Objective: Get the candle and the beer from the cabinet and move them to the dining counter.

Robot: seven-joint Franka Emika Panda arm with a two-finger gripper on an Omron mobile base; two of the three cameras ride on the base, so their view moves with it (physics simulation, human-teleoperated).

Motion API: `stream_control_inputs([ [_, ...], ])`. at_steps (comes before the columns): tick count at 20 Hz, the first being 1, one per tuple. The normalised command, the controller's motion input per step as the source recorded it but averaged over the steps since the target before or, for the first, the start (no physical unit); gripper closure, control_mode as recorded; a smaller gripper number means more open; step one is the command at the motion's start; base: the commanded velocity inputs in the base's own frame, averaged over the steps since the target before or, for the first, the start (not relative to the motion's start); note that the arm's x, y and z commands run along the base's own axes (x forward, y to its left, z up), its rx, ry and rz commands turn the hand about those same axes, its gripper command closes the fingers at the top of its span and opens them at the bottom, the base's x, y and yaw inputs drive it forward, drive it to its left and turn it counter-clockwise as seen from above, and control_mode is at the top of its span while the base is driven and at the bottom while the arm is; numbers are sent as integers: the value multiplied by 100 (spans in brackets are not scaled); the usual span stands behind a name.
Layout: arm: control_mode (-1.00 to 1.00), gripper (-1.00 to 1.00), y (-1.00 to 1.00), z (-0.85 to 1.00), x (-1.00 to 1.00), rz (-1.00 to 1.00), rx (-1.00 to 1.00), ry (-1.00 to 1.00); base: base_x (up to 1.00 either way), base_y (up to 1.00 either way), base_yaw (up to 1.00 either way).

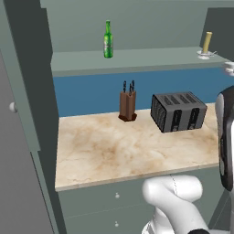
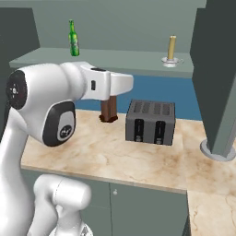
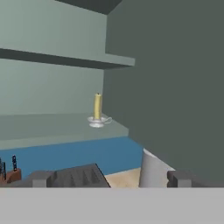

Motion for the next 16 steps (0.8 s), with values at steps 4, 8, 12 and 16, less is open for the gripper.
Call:
stream_control_inputs([
  [4,-100,-100,18,1,6,15,1,0,0,0,0],
  [8,-100,-100,14,1,6,13,1,-1,0,0,0],
  [12,-100,-100,8,0,8,14,1,0,0,0,0],
  [16,-100,-100,2,0,14,13,2,0,0,0,0],
])
